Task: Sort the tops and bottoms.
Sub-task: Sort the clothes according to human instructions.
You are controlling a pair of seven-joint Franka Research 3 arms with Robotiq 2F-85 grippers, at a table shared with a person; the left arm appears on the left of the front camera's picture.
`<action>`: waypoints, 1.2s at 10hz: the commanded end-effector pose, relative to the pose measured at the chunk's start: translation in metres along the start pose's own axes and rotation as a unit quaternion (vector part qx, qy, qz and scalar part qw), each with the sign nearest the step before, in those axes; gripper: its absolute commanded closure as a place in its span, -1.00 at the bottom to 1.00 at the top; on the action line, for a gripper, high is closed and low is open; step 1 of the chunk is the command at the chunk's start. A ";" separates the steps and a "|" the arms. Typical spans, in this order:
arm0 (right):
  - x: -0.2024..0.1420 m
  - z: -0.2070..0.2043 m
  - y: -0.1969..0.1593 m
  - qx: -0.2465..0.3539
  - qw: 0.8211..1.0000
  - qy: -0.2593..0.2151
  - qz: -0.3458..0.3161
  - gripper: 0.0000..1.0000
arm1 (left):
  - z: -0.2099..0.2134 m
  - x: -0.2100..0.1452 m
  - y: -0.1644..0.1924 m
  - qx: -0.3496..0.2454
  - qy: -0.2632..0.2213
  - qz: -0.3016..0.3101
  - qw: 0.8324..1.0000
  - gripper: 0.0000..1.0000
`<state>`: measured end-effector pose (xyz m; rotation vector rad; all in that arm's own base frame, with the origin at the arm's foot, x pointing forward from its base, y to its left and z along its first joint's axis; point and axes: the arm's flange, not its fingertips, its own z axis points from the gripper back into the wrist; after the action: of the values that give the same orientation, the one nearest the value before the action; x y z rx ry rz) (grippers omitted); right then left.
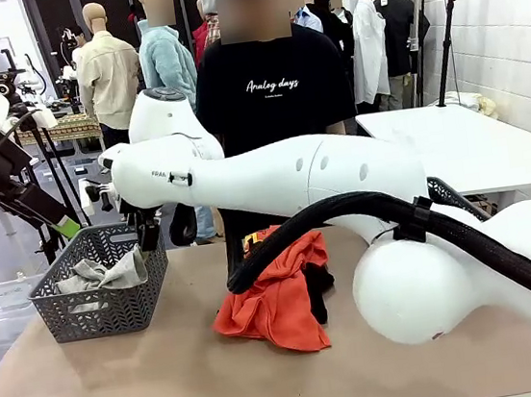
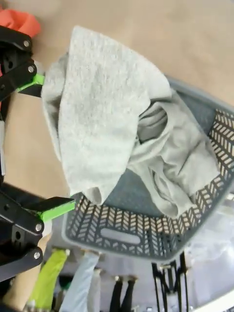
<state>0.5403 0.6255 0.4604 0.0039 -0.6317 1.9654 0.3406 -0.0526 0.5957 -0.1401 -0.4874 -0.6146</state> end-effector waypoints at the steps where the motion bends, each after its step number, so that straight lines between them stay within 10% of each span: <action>1: 0.107 -0.045 -0.224 -0.065 0.998 0.000 0.009 -1.00 | 0.001 -0.001 0.001 0.001 0.000 0.005 1.000 -0.90; 4: 0.095 -0.004 -0.213 -0.179 0.980 -0.079 -0.019 -1.00 | 0.001 -0.001 0.001 0.001 0.000 0.005 1.000 -0.90; 9: 0.048 0.038 -0.194 -0.195 0.969 -0.083 -0.125 -1.00 | 0.001 -0.001 0.001 0.001 0.000 0.005 1.000 -0.90; 10: -0.002 0.079 -0.051 -0.214 0.970 -0.091 -0.071 -1.00 | 0.001 -0.001 0.001 0.001 0.000 0.005 1.000 -0.90; 12: -0.002 0.079 -0.051 -0.214 0.970 -0.091 -0.071 -1.00 | 0.001 -0.001 0.001 0.001 0.000 0.005 1.000 -0.90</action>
<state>0.5639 0.6053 0.5494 -0.0189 -1.1247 1.6473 0.3405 -0.0526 0.5958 -0.1401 -0.4875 -0.6146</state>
